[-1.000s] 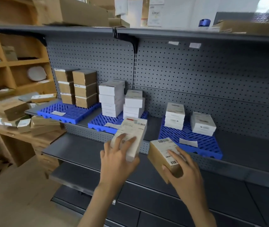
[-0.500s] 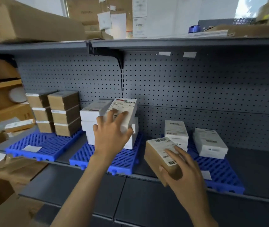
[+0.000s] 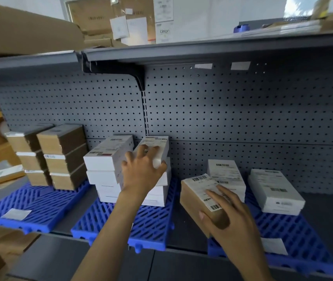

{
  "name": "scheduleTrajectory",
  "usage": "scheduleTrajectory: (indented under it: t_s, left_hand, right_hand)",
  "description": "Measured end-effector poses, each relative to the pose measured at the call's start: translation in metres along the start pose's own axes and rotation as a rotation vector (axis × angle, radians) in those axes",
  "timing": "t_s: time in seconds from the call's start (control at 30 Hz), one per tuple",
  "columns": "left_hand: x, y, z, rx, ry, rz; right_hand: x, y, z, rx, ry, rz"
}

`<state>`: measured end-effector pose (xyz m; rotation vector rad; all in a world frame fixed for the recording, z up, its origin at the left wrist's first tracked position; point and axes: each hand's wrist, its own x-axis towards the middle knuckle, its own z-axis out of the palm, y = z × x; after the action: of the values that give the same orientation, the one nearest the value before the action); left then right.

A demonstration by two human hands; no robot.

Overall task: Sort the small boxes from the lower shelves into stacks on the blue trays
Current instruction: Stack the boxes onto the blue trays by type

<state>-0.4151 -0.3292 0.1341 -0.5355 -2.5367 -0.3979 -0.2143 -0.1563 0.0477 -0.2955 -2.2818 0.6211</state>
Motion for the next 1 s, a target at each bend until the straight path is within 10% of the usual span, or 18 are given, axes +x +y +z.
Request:
scheduleTrajectory:
  t_s: [0.6, 1.0]
  left_hand:
    - [0.027, -0.007, 0.019, -0.151, -0.049, -0.027]
    - [-0.024, -0.071, -0.022, -0.11, -0.005, 0.274]
  right_hand:
    - [0.005, -0.015, 0.022, 0.01, -0.004, 0.048]
    - [-0.046, -0.072, 0.022, -0.029, 0.043, 0.097]
